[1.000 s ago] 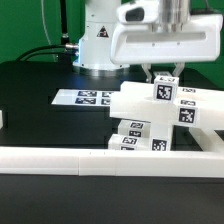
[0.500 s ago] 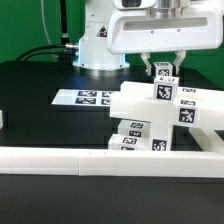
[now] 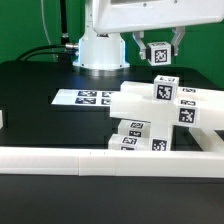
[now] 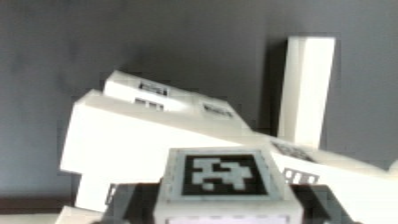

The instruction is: Assemble chair

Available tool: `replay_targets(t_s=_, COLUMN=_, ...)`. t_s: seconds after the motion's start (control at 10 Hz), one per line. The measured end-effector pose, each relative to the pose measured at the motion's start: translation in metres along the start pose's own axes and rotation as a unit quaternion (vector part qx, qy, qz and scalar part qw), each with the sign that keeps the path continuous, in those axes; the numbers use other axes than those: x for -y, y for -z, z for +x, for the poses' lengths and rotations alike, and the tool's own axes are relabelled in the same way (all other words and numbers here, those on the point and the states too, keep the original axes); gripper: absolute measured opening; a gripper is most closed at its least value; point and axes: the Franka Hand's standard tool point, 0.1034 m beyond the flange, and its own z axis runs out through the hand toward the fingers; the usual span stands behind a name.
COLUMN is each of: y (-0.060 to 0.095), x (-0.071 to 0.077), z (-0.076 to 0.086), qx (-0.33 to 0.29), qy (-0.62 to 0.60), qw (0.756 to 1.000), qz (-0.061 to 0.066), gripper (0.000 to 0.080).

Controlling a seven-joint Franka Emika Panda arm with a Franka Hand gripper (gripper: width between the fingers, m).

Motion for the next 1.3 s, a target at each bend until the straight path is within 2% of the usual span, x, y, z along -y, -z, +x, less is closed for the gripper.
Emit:
replay_targets(t_s=0.3, y=-0.003, x=0.000, z=-0.002, qx=0.001, qy=0.004, qw=1.000, qz=-0.002, gripper=0.0275)
replay_targets(t_s=0.4, y=-0.006, x=0.002, z=0.002, qx=-0.010, qy=0.029, qw=0.999, qz=-0.013, gripper=0.0275)
replay_targets(t_s=0.5, y=-0.008, x=0.004, z=0.008, qx=-0.006, qy=0.049, qw=0.999, qz=-0.018, gripper=0.0275)
replay_targets(t_s=0.6, y=-0.011, x=0.005, z=0.018, qx=-0.007, qy=0.061, qw=0.998, qz=-0.027, gripper=0.0275)
replay_targets(t_s=0.7, y=-0.018, x=0.009, z=0.020, qx=-0.003, qy=0.071, qw=0.997, qz=-0.033, gripper=0.0275)
replay_targets(t_s=1.3, y=-0.023, x=0.011, z=0.014, qx=-0.008, qy=0.047, qw=0.998, qz=-0.033, gripper=0.0274)
